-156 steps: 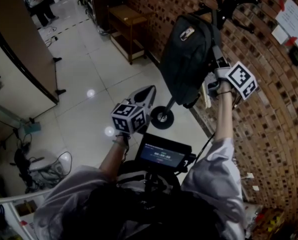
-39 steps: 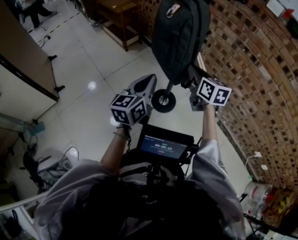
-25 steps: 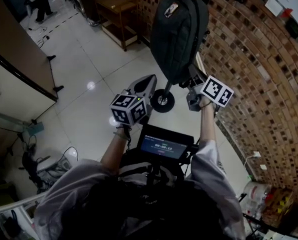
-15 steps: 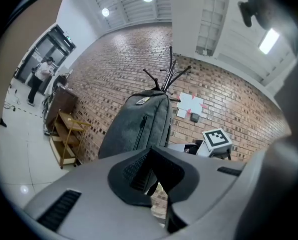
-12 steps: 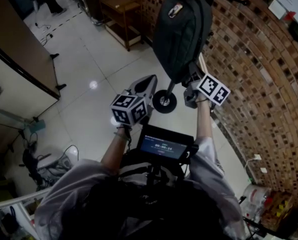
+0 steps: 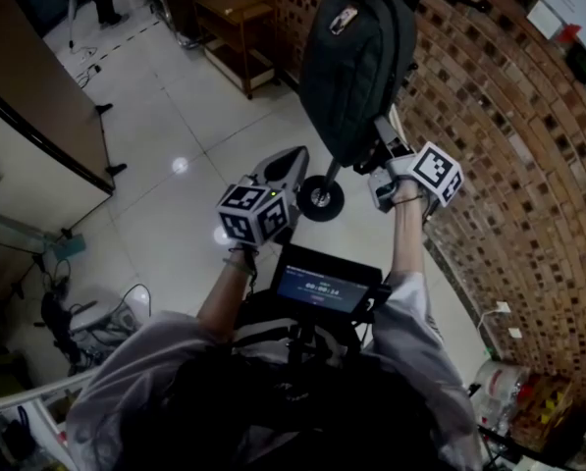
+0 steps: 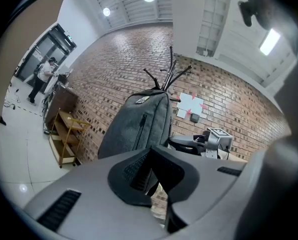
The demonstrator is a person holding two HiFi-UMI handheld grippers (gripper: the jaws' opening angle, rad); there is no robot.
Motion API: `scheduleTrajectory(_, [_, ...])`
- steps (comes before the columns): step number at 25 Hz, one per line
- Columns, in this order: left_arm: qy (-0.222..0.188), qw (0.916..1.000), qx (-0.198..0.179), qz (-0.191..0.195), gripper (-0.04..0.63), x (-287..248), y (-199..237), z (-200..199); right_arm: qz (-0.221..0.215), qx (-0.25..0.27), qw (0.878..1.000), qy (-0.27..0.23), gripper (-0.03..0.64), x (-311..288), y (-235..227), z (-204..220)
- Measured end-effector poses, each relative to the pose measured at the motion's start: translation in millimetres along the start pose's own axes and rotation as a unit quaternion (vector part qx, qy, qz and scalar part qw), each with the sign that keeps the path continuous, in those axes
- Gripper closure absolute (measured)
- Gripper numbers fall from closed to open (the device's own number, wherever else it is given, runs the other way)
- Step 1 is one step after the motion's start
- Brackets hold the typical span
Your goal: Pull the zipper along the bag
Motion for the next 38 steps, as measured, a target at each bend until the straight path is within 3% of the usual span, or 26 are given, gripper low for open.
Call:
scheduleTrajectory(6, [-0.002, 1.0000, 0.002, -0.002, 0.588, 0, 2, 0, -0.033, -0.030, 0.999, 0.003, 0.598, 0, 17, -4])
scheduleTrajectory(23, [-0.007, 1.0000, 0.006, 0.000, 0.588, -2, 0, -3, -0.048, 0.007, 0.999, 0.001, 0.592, -8, 58, -34])
scheduleTrajectory(28, [-0.005, 1.0000, 0.005, 0.004, 0.588, -4, -1, -2, -0.057, -0.004, 0.998, -0.003, 0.592, -8, 58, -32])
scheduleTrajectory(32, [-0.005, 1.0000, 0.005, 0.007, 0.588, -5, -2, -1, -0.060, 0.030, 0.998, 0.001, 0.592, -10, 56, -28])
scheduleTrajectory(38, [-0.004, 0.9999, 0.003, 0.011, 0.588, -5, -1, -4, -0.016, 0.106, 0.994, 0.010, 0.592, -7, 50, -24])
Point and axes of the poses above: the fingertips, and each gripper's own axes: x backward along the fingers, y to its left, z out of its underside, the point moved 3 cm from there along x, backward along the fingers, and after that the axes turned 11 degrees about -x, right-handed, at the moved point
